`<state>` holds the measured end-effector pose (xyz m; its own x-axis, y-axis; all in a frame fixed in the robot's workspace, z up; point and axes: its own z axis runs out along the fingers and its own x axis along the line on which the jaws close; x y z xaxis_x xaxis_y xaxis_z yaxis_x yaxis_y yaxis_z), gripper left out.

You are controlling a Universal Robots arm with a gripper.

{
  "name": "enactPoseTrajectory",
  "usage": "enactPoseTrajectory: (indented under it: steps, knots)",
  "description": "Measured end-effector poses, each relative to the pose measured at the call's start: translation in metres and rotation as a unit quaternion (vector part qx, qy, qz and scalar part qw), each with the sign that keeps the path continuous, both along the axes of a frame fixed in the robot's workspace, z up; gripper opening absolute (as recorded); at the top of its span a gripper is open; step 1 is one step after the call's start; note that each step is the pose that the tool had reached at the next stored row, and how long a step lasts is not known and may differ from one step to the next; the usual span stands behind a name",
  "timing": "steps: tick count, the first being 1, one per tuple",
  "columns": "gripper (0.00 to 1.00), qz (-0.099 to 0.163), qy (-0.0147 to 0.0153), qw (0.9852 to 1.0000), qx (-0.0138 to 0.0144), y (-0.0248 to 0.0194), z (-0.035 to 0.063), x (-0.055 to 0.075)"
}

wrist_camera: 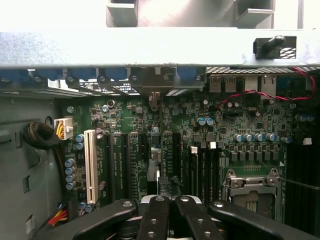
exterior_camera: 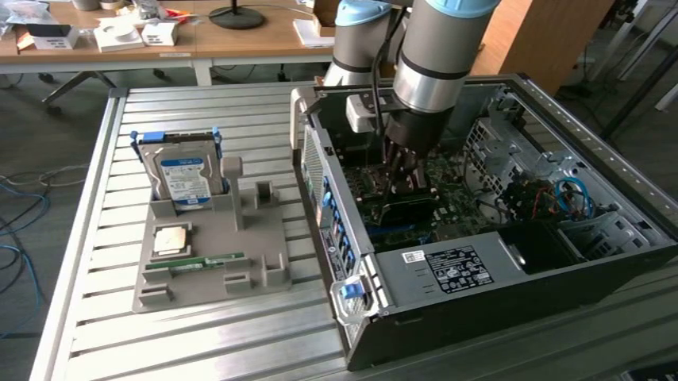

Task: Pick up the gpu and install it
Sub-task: 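Press down on the gpu until it lock into place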

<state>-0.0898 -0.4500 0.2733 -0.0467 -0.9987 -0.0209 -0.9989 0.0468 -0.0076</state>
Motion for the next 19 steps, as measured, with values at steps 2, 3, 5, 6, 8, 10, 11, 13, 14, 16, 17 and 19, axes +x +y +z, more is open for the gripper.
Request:
enactPoseTrajectory:
  steps: [2, 3, 5, 6, 8, 10, 11, 13, 14, 16, 17, 19]
  knots:
    - [0.11, 0.000, 0.0001, 1.0000, -0.0005, 0.0000, 0.0001, 0.0000]
    - [0.11, 0.000, 0.0002, 1.0000, -0.0005, 0.0000, 0.0001, 0.0000]
    - [0.11, 0.000, 0.0002, 1.0000, -0.0006, 0.0000, 0.0001, 0.0015]
    - [0.11, 0.000, 0.0002, 1.0000, -0.0006, 0.0000, 0.0001, 0.0024]
    - [0.11, 0.000, 0.0002, 1.0000, -0.0006, -0.0001, 0.0000, 0.0028]
    - [0.11, 0.000, 0.0002, 1.0000, -0.0005, 0.0000, -0.0015, 0.0028]
    - [0.11, 0.000, 0.0001, 1.0000, -0.0005, 0.0000, -0.0023, 0.0028]
    - [0.11, 0.000, 0.0002, 1.0000, -0.0007, -0.0001, -0.0031, 0.0028]
    - [0.11, 0.000, 0.0002, 1.0000, -0.0006, -0.0001, -0.0034, 0.0028]
    - [0.11, 0.000, 0.0002, 1.0000, -0.0005, 0.0000, -0.0047, 0.0028]
    - [0.11, 0.000, 0.0002, 1.0000, -0.0006, -0.0001, -0.0049, 0.0028]
    - [0.11, 0.000, 0.0002, 1.0000, -0.0006, -0.0001, -0.0049, 0.0028]
